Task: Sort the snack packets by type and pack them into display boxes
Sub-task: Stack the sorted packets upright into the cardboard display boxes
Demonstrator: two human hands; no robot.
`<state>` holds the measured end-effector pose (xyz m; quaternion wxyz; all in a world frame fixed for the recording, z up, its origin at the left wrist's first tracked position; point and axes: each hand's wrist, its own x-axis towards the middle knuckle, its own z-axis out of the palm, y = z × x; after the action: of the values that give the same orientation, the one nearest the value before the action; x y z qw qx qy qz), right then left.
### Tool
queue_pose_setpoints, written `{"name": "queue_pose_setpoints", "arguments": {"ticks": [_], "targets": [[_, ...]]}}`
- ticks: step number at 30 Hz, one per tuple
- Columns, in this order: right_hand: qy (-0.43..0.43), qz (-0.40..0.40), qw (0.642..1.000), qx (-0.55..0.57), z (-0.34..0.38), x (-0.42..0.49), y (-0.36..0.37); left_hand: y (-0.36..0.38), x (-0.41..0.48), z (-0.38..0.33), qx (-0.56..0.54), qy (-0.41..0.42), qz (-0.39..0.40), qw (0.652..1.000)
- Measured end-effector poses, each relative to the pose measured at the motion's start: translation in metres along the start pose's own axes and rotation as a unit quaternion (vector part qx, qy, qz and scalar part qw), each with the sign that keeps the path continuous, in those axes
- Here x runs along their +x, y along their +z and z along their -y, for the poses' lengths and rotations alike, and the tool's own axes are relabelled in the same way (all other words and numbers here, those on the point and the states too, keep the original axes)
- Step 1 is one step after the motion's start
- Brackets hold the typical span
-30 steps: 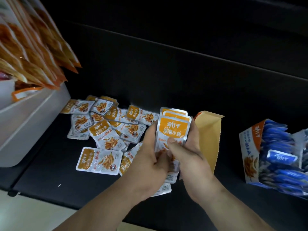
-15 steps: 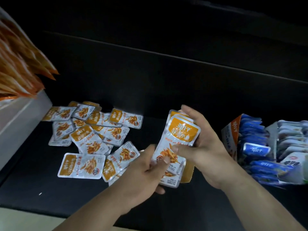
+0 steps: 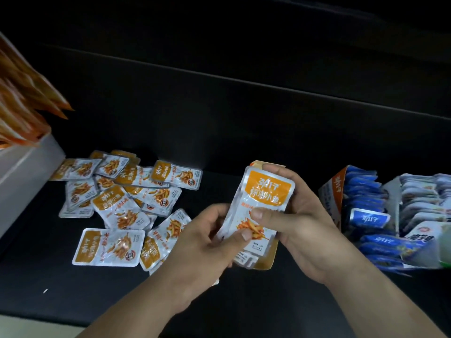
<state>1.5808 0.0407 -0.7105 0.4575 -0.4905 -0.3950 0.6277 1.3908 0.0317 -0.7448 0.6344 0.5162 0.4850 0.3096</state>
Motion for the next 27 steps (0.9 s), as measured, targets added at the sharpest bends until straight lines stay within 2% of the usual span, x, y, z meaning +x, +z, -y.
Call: {"name": "queue_pose_setpoints", "arguments": {"ticks": [14, 18, 22, 27], "targets": [[0.024, -0.006, 0.996, 0.089, -0.009, -0.004, 0.026, -0.003, 0.002, -0.003, 0.025, 0.008, 0.023, 0.999], [0.061, -0.092, 0.99, 0.087, -0.003, -0.003, 0.027, 0.002, -0.003, 0.0, 0.058, 0.006, 0.038, 0.998], [0.025, -0.177, 0.981, 0.07, -0.002, 0.001, 0.034, 0.015, -0.002, -0.002, 0.049, -0.01, 0.037, 0.998], [0.015, -0.209, 0.977, 0.042, 0.003, 0.0, 0.034, 0.018, 0.002, -0.006, 0.037, 0.001, 0.032, 0.999]]}}
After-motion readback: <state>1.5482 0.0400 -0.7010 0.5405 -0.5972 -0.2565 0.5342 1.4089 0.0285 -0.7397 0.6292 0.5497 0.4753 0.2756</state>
